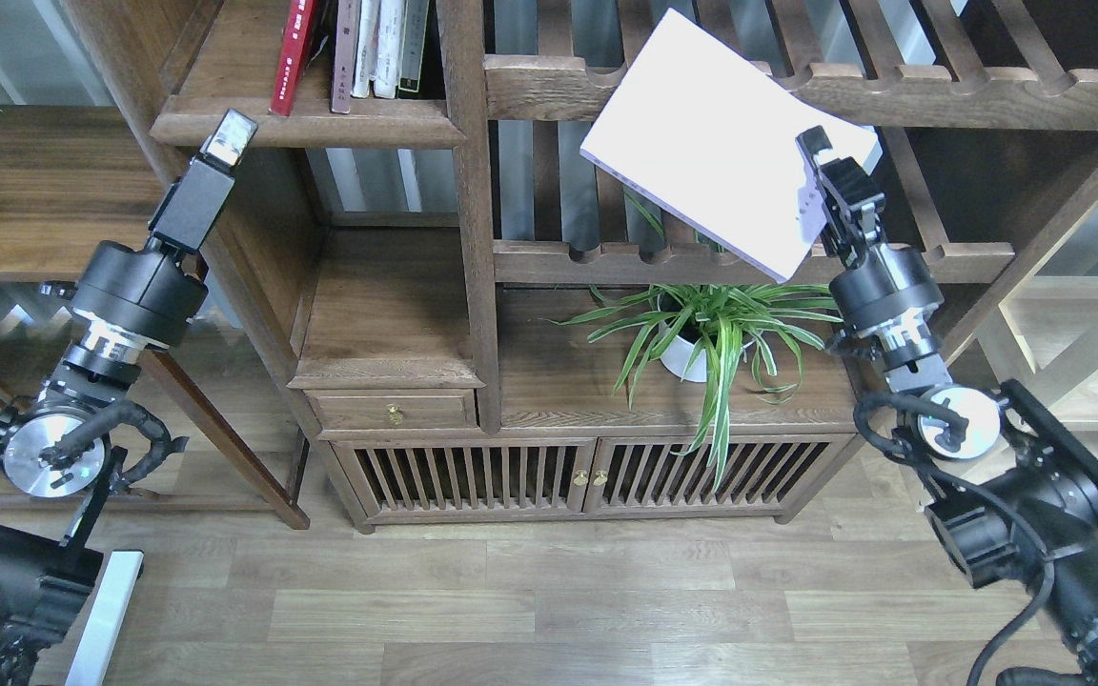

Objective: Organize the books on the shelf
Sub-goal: 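Lower the white book with the right gripper toward the left gripper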

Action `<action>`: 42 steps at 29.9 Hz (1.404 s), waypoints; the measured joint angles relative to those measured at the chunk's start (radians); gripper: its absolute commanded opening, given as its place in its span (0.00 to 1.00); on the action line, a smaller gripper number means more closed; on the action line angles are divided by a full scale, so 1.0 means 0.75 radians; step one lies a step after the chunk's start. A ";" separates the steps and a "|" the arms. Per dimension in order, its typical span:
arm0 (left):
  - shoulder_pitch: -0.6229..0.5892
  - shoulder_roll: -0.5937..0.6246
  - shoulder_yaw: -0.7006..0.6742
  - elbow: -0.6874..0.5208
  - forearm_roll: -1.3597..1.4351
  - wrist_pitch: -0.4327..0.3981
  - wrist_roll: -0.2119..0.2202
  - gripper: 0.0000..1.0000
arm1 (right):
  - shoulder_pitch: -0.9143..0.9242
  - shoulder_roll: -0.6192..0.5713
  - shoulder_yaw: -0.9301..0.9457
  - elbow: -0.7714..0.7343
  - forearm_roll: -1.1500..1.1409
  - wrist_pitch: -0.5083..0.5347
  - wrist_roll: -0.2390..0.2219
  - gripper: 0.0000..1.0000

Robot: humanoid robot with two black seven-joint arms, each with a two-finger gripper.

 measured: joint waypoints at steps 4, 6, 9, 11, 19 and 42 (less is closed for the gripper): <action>0.010 0.000 0.012 0.000 0.000 0.000 0.000 0.98 | -0.077 -0.001 -0.003 0.001 0.000 -0.001 0.000 0.05; 0.026 0.000 0.023 0.000 -0.001 0.000 0.000 0.98 | -0.115 -0.001 -0.008 0.002 0.000 -0.001 0.000 0.05; 0.093 -0.014 0.066 -0.006 -0.006 0.000 -0.001 0.98 | -0.178 0.002 -0.017 0.003 -0.001 -0.002 -0.001 0.05; 0.136 -0.030 0.095 -0.009 -0.009 0.000 -0.001 0.98 | -0.223 0.004 -0.019 0.005 -0.002 -0.003 -0.001 0.05; 0.339 -0.056 0.181 -0.015 -0.062 0.000 -0.004 0.98 | -0.385 0.047 -0.030 0.050 -0.010 -0.001 0.000 0.06; 0.558 -0.245 0.574 -0.002 -0.485 0.000 0.037 0.98 | -0.345 0.422 -0.254 0.052 -0.149 -0.001 0.001 0.08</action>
